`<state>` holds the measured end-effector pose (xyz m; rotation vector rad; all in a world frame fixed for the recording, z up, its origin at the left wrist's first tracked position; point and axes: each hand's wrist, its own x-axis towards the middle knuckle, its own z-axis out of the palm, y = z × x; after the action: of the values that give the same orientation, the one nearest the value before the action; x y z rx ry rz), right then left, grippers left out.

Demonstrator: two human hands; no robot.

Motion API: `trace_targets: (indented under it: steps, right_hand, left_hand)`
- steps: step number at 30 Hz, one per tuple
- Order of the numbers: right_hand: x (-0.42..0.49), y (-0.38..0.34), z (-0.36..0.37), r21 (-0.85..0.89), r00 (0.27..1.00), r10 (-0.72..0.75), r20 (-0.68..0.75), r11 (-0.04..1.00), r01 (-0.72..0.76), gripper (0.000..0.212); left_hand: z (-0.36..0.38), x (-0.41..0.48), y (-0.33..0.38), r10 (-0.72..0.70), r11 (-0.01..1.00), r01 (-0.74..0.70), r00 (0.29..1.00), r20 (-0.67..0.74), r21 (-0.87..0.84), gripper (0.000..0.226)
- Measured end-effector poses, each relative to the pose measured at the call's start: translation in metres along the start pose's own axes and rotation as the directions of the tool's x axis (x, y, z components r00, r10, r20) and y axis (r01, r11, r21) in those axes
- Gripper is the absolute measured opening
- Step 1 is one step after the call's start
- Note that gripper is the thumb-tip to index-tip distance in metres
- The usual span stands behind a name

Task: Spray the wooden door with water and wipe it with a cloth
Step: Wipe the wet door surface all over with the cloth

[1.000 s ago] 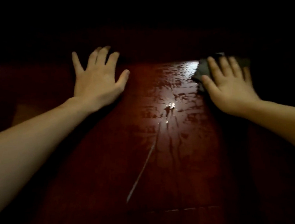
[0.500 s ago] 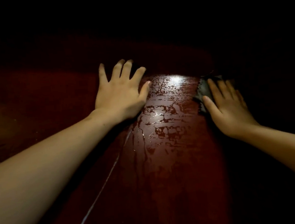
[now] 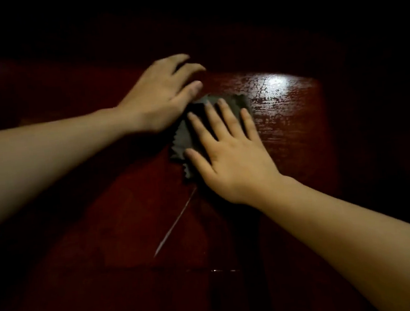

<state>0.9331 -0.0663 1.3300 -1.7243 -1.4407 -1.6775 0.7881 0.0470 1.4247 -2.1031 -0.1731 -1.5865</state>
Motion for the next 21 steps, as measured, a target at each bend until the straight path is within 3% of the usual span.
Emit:
trace_targets:
  steps: [4,9,12,17,21]
  right_hand:
    - [0.001,0.008,0.001,-0.019,0.999,-0.042,0.014,0.999,0.042,0.068]
    - [-0.023,0.054,-0.002,0.009,0.941,0.338,0.024,0.941,-0.338,0.076]
    - [-0.044,0.029,0.003,0.028,0.898,0.438,0.038,0.898,-0.440,0.075]
    - [-0.022,-0.059,0.012,0.014,0.951,0.309,0.022,0.951,-0.309,0.071]
    - [0.009,-0.140,0.022,0.064,0.993,0.115,-0.025,0.991,-0.114,0.068]
  left_hand:
    - [-0.018,-0.041,-0.062,-0.053,0.977,0.071,0.994,-0.095,0.201,0.067]
    - [-0.021,-0.063,-0.070,-0.111,0.957,0.141,0.985,-0.130,0.253,0.067]
    - [-0.020,-0.065,-0.069,-0.093,0.968,0.123,0.986,-0.142,0.219,0.065]
    - [-0.036,-0.079,-0.083,-0.048,0.999,0.045,0.993,-0.107,-0.031,0.060]
    - [-0.060,-0.124,-0.115,-0.041,0.999,0.042,0.993,-0.111,0.005,0.054]
